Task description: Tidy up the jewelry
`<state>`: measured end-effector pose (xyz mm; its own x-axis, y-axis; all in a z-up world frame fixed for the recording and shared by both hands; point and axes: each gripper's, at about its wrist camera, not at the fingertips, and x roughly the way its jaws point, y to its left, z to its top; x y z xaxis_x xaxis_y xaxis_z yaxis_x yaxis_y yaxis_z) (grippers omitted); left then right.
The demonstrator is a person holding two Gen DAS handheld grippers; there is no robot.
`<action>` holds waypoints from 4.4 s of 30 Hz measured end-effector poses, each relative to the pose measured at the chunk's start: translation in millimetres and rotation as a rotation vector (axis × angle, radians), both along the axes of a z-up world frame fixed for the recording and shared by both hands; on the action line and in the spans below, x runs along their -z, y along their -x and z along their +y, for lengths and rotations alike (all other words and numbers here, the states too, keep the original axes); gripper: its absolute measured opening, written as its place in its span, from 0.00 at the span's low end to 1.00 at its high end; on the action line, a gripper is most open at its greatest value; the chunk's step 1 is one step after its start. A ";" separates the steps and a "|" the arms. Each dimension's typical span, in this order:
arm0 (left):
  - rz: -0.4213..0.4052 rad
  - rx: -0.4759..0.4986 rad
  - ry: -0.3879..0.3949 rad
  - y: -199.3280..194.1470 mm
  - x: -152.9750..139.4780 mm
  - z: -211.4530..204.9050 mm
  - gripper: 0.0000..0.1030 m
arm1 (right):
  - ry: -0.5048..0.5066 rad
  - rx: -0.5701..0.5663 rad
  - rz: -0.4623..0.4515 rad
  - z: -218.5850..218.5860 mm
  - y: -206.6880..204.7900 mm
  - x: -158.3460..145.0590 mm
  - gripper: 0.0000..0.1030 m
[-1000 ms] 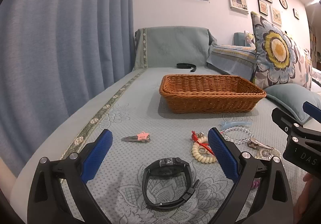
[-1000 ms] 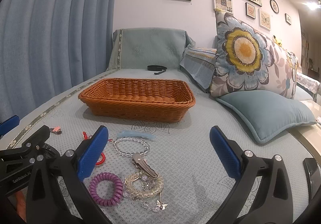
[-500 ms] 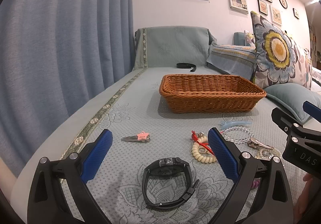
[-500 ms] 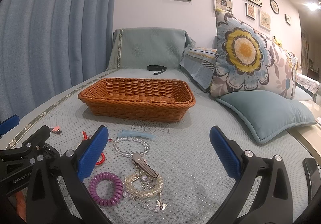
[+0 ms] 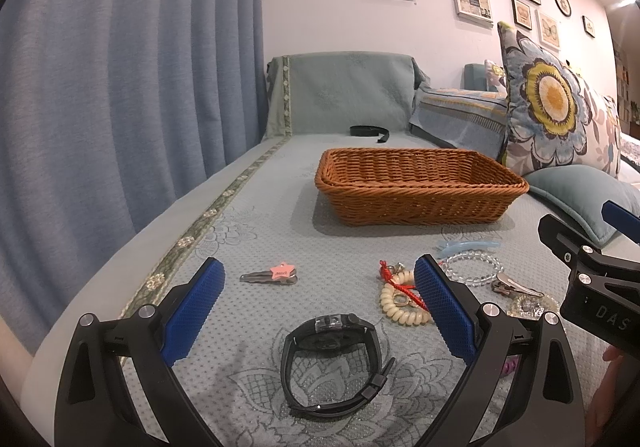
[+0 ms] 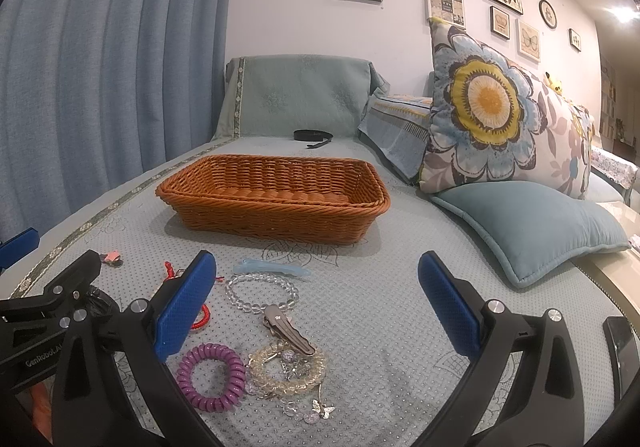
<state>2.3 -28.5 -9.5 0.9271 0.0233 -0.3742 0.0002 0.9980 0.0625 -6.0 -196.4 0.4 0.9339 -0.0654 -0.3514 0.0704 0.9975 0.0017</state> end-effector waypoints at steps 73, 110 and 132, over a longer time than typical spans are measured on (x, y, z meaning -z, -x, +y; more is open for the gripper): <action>0.247 0.266 0.250 -69.0 -67.5 27.2 0.07 | -0.120 -0.250 0.277 -18.6 -100.6 -59.8 0.18; 0.207 0.346 0.345 -112.2 -77.0 22.7 0.41 | -0.300 -0.275 0.408 -46.6 -138.0 -39.5 0.39; 0.351 0.355 0.397 -57.1 -0.1 40.8 0.39 | -0.175 -0.344 0.455 0.0 -42.3 21.3 0.34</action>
